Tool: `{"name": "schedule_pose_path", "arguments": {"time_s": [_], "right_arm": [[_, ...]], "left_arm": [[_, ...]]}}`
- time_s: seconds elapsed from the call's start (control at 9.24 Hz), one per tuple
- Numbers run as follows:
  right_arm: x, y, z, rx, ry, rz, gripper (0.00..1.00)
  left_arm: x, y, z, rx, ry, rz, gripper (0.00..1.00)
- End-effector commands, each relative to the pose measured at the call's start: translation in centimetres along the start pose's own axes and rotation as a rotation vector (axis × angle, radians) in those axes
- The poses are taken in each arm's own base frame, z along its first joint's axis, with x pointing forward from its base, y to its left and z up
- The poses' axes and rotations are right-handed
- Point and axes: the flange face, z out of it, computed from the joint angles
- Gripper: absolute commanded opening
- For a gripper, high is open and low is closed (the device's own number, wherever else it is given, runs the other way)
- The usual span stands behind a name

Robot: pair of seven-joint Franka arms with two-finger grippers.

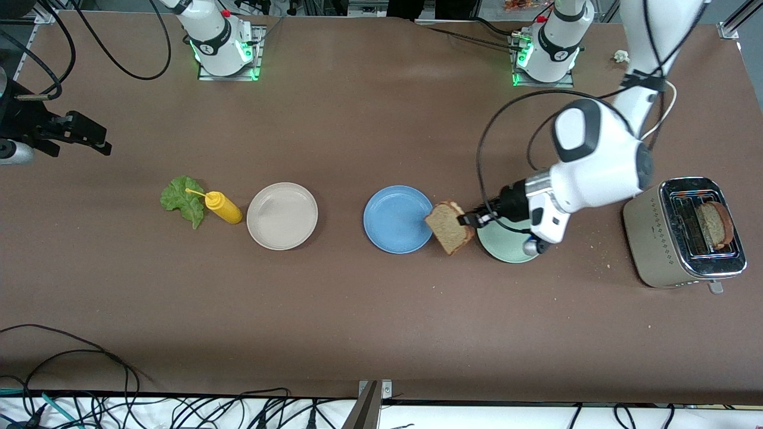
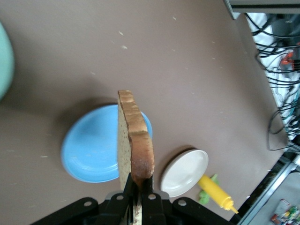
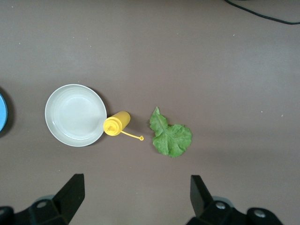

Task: Make sandwich in blue plate with both arms
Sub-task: 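Carry the bread slice with the left gripper over the blue plate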

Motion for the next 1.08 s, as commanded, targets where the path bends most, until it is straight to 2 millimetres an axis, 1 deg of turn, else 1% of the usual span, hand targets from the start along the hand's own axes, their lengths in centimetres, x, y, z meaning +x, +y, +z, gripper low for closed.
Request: {"name": "schedule_pose_path", "arguments": {"time_s": [0.0, 0.11, 0.32, 0.43, 0.54, 0.65, 0.76, 0.97], "right_arm": [[-0.2, -0.1, -0.7, -0.003, -0.001, -0.001, 1.0], [-0.2, -0.1, -0.7, -0.003, -0.001, -0.001, 1.0], [-0.2, -0.1, -0.7, -0.003, -0.001, -0.001, 1.0], [-0.2, -0.1, -0.7, -0.003, -0.001, 0.0, 1.0], [-0.2, -0.1, -0.7, -0.003, -0.001, -0.001, 1.0], [-0.2, -0.1, -0.7, -0.003, -0.001, 0.0, 1.0], [-0.2, -0.1, -0.7, -0.003, -0.001, -0.001, 1.0], [-0.2, -0.1, -0.7, -0.003, -0.001, -0.001, 1.0]], "left_arm": [[-4.9, -0.2, 3.3, -0.111, 0.072, -0.058, 0.0], [-6.5, -0.1, 5.0, -0.144, 0.101, -0.061, 0.0], [-8.1, -1.1, 8.4, -0.142, 0.147, -0.045, 0.0], [-8.8, -1.1, 9.5, -0.142, 0.154, -0.035, 0.0], [-8.9, -1.4, 10.4, -0.142, 0.159, -0.037, 0.0], [-9.3, -1.5, 11.8, -0.144, 0.165, -0.034, 0.0], [-9.3, -1.5, 12.5, -0.153, 0.179, -0.036, 0.0], [-10.1, -1.8, 14.3, -0.136, 0.162, -0.028, 0.0]]}}
